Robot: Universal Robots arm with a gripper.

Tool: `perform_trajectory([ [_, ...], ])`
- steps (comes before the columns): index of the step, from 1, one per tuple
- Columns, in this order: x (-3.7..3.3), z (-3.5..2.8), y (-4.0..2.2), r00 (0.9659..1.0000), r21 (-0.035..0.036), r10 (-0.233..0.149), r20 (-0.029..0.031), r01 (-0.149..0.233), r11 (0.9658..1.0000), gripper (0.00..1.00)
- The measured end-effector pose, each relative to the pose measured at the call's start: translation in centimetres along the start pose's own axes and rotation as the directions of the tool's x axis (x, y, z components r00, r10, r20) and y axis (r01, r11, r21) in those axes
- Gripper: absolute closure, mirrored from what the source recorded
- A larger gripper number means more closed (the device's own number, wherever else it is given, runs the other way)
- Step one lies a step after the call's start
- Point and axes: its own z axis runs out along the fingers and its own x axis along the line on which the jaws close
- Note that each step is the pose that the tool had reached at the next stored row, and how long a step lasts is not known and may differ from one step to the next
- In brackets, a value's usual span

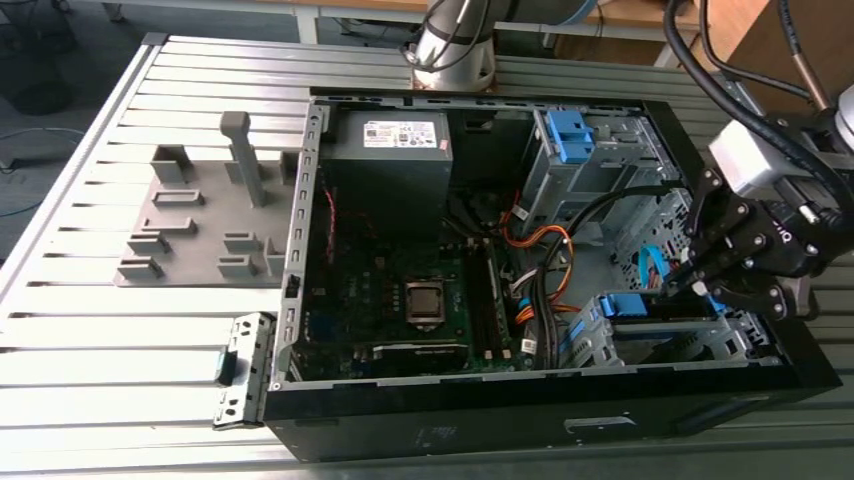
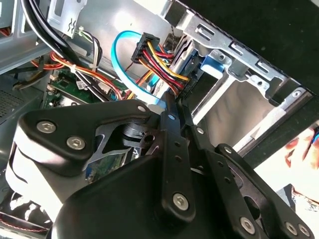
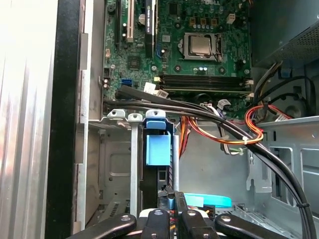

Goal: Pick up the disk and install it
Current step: 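Insert the second disk wire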

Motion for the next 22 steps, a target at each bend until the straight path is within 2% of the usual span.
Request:
perform_trajectory([
  [11, 0.02, 0.26, -0.09, 1.0000, -0.0001, 0.000, 0.0000, 0.000, 1.0000, 0.84],
  [12, 0.02, 0.24, -0.09, 1.0000, 0.0000, 0.000, 0.0004, 0.000, 1.0000, 0.84],
  [13, -0.01, -0.09, -0.05, 1.0000, 0.0000, 0.000, 0.0001, 0.000, 1.0000, 0.84],
  [17, 0.05, -0.12, -0.05, 1.0000, 0.0000, 0.000, 0.0000, 0.000, 1.0000, 0.84],
  [22, 0.18, 0.16, -0.08, 1.0000, -0.0008, 0.000, 0.0001, 0.000, 1.0000, 0.84],
])
